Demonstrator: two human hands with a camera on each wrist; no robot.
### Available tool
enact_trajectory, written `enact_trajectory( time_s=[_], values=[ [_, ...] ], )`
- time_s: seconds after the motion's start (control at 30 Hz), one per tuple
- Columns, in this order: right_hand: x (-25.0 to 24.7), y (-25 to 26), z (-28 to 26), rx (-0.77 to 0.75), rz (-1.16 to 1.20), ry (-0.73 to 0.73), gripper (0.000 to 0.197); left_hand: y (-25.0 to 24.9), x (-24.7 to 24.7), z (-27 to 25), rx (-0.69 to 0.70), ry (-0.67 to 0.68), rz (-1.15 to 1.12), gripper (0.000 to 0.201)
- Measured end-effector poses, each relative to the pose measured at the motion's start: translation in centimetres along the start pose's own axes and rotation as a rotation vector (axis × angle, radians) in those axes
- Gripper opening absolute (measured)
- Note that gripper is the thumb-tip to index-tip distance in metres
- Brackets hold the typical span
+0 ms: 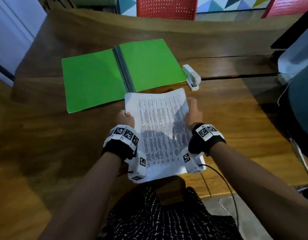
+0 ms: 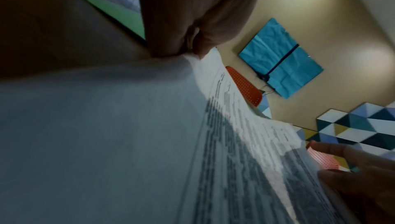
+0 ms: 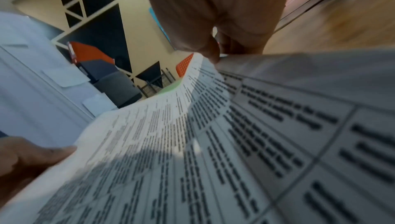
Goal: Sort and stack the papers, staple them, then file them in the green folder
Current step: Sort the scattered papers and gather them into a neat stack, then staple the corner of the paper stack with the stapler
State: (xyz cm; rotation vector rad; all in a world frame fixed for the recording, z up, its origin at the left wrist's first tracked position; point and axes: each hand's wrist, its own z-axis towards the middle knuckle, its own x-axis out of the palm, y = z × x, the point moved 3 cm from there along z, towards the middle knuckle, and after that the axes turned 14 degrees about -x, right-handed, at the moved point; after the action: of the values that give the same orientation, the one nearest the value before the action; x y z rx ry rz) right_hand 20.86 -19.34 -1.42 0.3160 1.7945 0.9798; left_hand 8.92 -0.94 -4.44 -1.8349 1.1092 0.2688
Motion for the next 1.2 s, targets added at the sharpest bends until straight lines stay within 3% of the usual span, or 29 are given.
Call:
enact_trajectory(
  time_s=[0.1,0.2,0.33,0.47,0.6,0.7,0.9,0.97,1.07,1.13,1.2],
  values=[
    [1.5,-0.9,0.7,0.021,-0.072,0.162,0.073,0.9,0.8,0.6,-0.078,0.03,0.054,0.034],
    [2.7,-1.1,0.9,-0.073,-0.27,0.243,0.083,1.6,1.3,0.6,-0.125,0.031,0.11,0.032],
    [4.1,-1.7,0.5,-0.279,-0.512,0.431,0.06,1.5,1.9,0.1,-0.115,-0.038,0.262,0.037],
    [4.7,-3.0,0.6,-0.253,-0.583,0.565,0.059,1.3,2.1,-0.1,-0.106,-0.082,0.357,0.046],
    [4.1,-2.1,1.6,-0.235,-0.538,0.534,0.054,0.0,2.0,-0.5,-0.103,-0.124,0.385,0.057],
    [2.0,-0.6,3.5,-0.186,-0.446,0.404,0.039,-3.0,1.8,-0.9,0.014,-0.17,0.456,0.061],
    [-3.7,2.3,9.7,-0.224,-0.356,0.093,0.027,-8.6,5.1,-0.6,0.325,-0.002,0.474,0.038],
    [-4.9,2.2,12.2,-0.201,-0.356,0.077,0.028,-8.9,6.6,-0.6,0.364,0.082,0.561,0.04],
    [-5.8,1.3,15.4,-0.11,-0.361,0.068,0.037,-8.2,8.7,-0.3,0.369,0.208,0.67,0.062],
    [-6.1,0.6,16.9,-0.042,-0.391,0.067,0.045,-7.8,9.7,0.1,0.361,0.206,0.728,0.069],
    [-5.9,0.0,18.2,0.008,-0.407,0.094,0.049,-7.8,10.0,0.8,0.352,0.148,0.732,0.062]
  ],
)
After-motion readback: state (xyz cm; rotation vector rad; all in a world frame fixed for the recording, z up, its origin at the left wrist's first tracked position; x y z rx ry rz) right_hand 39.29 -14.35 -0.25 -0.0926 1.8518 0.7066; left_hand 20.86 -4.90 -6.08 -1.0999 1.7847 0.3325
